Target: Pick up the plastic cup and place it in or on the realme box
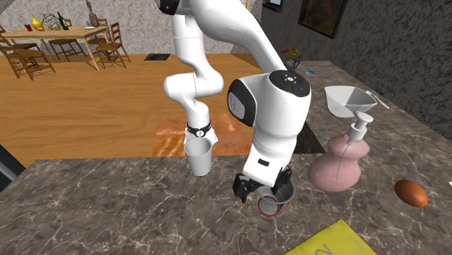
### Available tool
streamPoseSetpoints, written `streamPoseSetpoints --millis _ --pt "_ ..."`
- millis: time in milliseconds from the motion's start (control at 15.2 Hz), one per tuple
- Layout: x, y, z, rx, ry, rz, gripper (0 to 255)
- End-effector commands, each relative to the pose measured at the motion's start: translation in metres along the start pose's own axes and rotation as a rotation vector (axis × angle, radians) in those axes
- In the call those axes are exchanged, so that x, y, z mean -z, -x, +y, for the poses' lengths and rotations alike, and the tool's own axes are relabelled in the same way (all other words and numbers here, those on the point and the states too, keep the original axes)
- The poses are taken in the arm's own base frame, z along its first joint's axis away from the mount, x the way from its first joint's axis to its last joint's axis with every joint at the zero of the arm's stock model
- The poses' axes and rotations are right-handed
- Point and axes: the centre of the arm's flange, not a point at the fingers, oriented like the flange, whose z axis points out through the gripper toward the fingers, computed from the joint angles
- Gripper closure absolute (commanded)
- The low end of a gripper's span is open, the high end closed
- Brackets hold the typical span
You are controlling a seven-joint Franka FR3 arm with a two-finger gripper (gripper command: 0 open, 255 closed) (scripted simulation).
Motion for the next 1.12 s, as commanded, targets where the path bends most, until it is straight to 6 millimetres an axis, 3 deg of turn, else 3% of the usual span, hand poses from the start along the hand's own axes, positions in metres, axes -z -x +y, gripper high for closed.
streamPoseSetpoints --millis 0,198,264,858,1056 --pt "0.000 0.000 0.000 0.000 0.000 0.000 0" --pt "0.000 0.000 0.000 0.000 0.000 0.000 0" --pt "0.000 0.000 0.000 0.000 0.000 0.000 255" --pt "0.000 0.000 0.000 0.000 0.000 0.000 255" --pt "0.016 0.000 0.001 0.000 0.000 0.000 255"
